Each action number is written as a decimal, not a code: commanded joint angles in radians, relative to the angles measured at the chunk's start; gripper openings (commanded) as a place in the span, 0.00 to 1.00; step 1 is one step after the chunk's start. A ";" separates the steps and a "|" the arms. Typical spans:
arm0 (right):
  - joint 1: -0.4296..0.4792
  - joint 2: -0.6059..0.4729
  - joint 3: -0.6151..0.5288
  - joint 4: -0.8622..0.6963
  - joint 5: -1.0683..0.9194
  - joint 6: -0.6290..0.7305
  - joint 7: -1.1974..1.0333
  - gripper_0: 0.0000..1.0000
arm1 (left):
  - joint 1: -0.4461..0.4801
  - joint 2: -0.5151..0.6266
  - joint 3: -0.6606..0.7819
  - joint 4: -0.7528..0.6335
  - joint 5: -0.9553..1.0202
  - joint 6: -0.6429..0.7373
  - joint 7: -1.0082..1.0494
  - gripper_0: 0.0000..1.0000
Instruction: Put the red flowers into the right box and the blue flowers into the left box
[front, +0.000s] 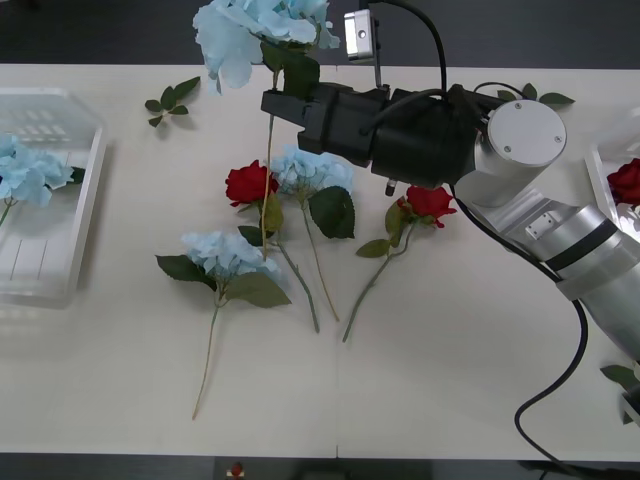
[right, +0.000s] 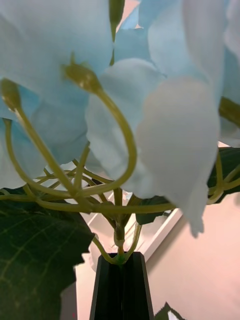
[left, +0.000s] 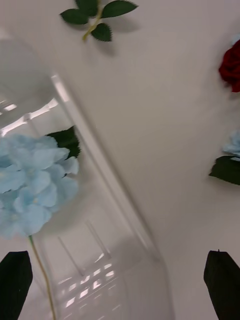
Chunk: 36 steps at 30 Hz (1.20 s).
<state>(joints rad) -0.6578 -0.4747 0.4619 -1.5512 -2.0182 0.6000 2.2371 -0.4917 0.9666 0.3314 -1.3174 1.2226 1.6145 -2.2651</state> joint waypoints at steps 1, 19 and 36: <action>-0.040 0.025 -0.034 -0.007 -0.020 -0.002 0.035 0.00 | 0.010 0.041 -0.046 -0.020 0.172 0.038 -0.019 1.00; -0.040 0.028 -0.034 -0.007 -0.027 -0.003 0.035 0.00 | -0.061 -0.006 -0.436 -0.032 0.853 -0.021 -0.077 1.00; -0.040 0.034 -0.034 -0.007 -0.034 -0.008 0.035 0.00 | -0.111 -0.272 -0.595 -0.155 0.801 -0.249 0.030 1.00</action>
<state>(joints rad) -0.6581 -0.4524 0.4309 -1.5406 -2.0499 0.5979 2.2371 -0.5618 0.6958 -0.2299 -1.4482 2.0214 1.3970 -2.2637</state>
